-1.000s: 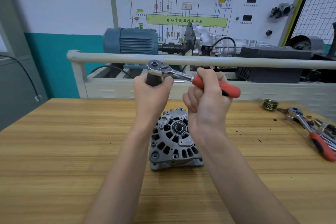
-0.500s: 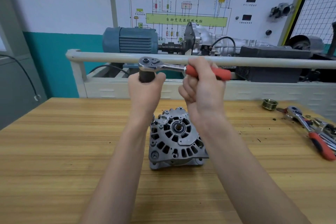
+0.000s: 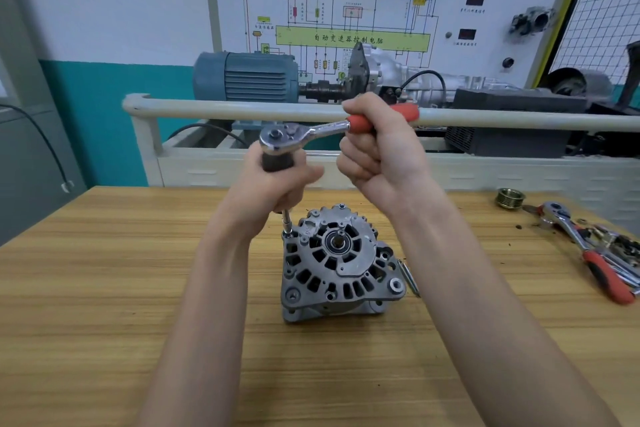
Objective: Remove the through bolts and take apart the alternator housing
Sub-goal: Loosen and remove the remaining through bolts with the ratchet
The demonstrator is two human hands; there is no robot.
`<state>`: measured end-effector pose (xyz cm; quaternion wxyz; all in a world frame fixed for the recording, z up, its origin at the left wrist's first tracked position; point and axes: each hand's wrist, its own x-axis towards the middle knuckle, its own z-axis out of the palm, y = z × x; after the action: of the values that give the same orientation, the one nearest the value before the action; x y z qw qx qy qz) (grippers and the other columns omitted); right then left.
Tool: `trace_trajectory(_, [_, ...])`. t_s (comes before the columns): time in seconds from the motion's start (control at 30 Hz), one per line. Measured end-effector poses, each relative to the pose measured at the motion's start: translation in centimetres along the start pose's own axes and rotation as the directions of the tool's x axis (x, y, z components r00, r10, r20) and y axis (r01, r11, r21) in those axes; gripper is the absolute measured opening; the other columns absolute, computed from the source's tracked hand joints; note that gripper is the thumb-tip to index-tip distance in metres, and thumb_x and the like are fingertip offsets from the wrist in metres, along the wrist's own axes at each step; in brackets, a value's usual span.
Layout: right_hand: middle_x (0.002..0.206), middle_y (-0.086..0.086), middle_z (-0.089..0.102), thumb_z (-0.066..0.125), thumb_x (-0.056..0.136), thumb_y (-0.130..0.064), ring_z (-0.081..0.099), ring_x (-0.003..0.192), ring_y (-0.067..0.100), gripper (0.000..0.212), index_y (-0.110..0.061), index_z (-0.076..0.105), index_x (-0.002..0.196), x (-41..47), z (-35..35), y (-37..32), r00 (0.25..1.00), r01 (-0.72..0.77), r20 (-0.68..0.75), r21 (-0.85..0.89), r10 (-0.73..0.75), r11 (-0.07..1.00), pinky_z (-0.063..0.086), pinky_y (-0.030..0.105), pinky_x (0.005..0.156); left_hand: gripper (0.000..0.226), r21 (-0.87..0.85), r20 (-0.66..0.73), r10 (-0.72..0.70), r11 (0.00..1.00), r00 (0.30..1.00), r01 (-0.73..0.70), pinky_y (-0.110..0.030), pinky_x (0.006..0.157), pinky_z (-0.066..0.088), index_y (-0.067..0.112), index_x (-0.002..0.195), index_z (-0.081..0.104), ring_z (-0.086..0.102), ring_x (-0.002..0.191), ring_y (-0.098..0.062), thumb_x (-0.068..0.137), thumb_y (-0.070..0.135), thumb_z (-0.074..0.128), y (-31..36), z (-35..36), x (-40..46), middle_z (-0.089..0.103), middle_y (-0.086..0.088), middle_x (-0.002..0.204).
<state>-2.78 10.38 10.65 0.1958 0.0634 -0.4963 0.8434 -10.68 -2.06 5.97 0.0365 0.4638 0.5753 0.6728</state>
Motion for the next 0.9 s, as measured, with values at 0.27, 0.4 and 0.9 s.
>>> trace_trajectory(0.27, [0.035,-0.009,0.026,0.055,0.090,-0.001,0.017,0.030,0.006,0.038,-0.015,0.032,0.064,-2.7,0.5,2.7,0.934,0.317,-0.197,0.065,-0.299,0.946,0.019,0.015,0.035,0.026,0.057,-0.457,0.017,0.998,0.890,0.011,-0.024,0.046,0.022,0.009,0.053,0.042,0.025,0.044,-0.014,0.069,0.013,0.061,-0.3,2.5,0.8,0.032,0.000,0.046])
trace_trajectory(0.4, [0.032,-0.008,0.020,0.050,0.091,-0.007,0.012,0.028,0.006,0.050,-0.019,0.030,0.048,-0.3,-0.2,-0.2,1.000,0.002,0.008,-0.041,-0.001,0.999,0.013,0.015,0.033,0.036,0.035,0.024,0.008,0.999,1.000,-0.009,-0.020,0.041,0.026,0.023,0.044,0.048,0.030,0.037,-0.012,0.071,0.018,0.071,0.0,-0.2,0.0,0.035,0.009,0.041])
trace_trajectory(0.9, [0.035,-0.009,0.025,0.056,0.089,-0.002,0.016,0.030,0.007,0.039,-0.016,0.033,0.062,-2.7,-0.1,2.2,0.949,0.269,-0.190,0.069,-0.252,0.961,0.018,0.015,0.035,0.037,0.093,-0.370,-0.005,0.995,0.929,0.042,-0.021,0.046,0.024,0.017,0.049,0.042,0.026,0.043,-0.013,0.075,0.010,0.068,-0.1,2.3,0.8,0.033,0.002,0.046])
